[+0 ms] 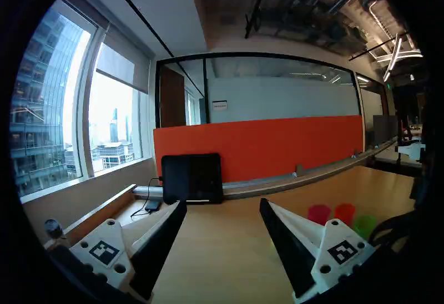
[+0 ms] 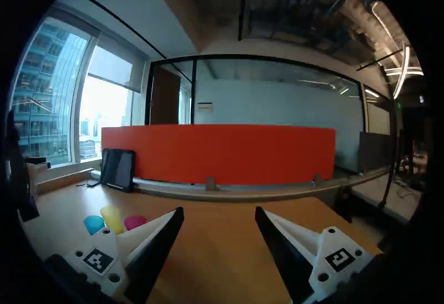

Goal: Pour water

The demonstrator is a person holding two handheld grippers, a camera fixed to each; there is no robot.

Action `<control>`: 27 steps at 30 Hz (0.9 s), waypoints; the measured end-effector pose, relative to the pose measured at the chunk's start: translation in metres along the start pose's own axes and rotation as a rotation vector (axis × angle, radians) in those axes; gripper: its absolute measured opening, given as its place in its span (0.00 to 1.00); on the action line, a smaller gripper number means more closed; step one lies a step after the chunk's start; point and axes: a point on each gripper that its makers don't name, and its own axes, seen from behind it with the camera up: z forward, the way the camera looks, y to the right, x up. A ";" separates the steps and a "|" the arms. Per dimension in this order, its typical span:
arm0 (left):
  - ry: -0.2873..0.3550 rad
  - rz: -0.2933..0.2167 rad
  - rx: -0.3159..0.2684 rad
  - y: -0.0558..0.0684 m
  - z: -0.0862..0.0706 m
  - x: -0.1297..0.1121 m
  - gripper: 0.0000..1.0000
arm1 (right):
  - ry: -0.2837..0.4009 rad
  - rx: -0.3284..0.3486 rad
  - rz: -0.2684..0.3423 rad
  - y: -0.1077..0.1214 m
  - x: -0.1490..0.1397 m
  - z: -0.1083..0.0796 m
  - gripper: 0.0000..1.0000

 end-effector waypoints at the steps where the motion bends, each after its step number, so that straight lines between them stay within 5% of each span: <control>1: -0.001 -0.004 0.000 -0.002 0.002 0.006 0.97 | 0.003 0.002 0.001 -0.002 0.009 -0.001 1.00; 11: 0.007 -0.037 -0.032 -0.014 0.012 0.076 0.97 | 0.042 0.011 -0.022 -0.009 0.089 0.000 1.00; 17: 0.018 -0.044 -0.067 -0.012 0.017 0.107 0.98 | 0.054 0.024 -0.032 -0.015 0.108 0.000 1.00; 27: -0.015 -0.060 -0.174 0.007 0.025 0.102 0.97 | 0.011 0.127 -0.026 -0.035 0.103 0.000 1.00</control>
